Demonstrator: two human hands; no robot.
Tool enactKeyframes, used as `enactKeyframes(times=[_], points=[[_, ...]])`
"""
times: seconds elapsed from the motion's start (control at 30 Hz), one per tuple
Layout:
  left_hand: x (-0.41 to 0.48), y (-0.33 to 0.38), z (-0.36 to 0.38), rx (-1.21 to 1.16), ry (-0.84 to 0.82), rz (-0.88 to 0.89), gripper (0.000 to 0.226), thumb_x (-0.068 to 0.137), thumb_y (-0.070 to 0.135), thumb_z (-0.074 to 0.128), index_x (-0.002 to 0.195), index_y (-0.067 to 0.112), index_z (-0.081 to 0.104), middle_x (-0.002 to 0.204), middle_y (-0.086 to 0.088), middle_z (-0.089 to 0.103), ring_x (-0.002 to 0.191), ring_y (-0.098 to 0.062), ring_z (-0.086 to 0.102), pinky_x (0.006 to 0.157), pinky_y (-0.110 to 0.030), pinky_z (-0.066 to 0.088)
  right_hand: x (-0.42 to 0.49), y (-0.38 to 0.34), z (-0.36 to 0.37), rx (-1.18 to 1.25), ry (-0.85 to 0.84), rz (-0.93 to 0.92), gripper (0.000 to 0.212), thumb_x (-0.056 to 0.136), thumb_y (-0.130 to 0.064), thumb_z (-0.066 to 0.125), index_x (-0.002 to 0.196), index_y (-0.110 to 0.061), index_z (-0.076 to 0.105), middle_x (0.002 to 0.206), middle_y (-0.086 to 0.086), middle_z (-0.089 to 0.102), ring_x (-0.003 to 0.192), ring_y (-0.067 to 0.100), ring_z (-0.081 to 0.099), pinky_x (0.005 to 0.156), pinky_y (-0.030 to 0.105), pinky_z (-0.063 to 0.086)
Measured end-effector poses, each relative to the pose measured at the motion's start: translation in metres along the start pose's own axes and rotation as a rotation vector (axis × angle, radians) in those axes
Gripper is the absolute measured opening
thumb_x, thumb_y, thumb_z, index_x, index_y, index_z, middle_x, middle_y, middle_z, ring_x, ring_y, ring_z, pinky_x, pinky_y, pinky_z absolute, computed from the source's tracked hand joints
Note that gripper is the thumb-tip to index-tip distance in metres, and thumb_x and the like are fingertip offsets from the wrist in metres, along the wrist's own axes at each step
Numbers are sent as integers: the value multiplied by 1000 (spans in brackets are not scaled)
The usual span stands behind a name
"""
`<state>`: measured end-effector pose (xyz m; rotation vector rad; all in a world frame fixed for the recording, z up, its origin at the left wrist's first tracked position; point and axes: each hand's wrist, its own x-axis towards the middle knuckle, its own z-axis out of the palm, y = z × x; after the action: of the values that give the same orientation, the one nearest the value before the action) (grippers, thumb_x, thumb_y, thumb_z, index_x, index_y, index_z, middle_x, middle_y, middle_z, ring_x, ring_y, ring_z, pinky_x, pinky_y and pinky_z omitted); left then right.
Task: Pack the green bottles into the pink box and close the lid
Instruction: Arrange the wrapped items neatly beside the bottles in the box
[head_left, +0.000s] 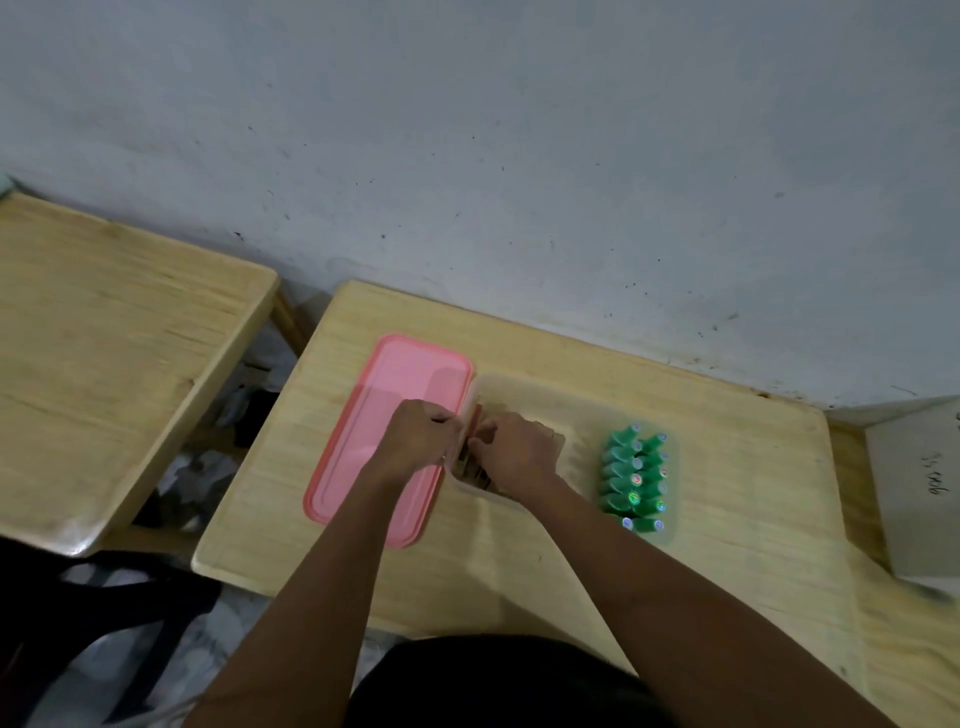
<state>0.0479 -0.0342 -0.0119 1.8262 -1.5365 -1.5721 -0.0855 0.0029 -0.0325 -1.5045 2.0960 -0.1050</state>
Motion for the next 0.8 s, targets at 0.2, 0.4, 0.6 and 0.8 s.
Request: enactKeyframes(times=[0.2,0.4,0.6,0.8], points=[[0,-1,0,-6,8,8,16,88,11,59,80,2,70,90,-29,69,79,-35,69,76,-47,60,-3,0,3,199,-44,14,20,95,-29,59,111,-19,63,109,2,70,102,23,63,79,31,48],[0,-1,1,-16,19,-1,17,89,13,61,79,4,72,89,-21,72,85,-35,70,80,-45,59,-2,1,3,201,-75,-24,25,94,-25,59,119,-20,58,108,3,70,101,25,64,76,30,47],[2,-2,3,13,22,5,15,89,11,60,82,7,72,93,-21,72,88,-34,70,83,-44,58,-1,6,6,99,-137,-90,28,95,-22,53,122,-21,56,106,3,70,98,24,65,78,35,53],[3,-2,3,5,14,-1,17,91,15,61,98,5,72,95,-11,72,88,-25,69,89,-43,56,2,14,-6,-144,177,18,28,94,-34,47,116,-26,63,108,0,68,102,23,62,85,37,41]])
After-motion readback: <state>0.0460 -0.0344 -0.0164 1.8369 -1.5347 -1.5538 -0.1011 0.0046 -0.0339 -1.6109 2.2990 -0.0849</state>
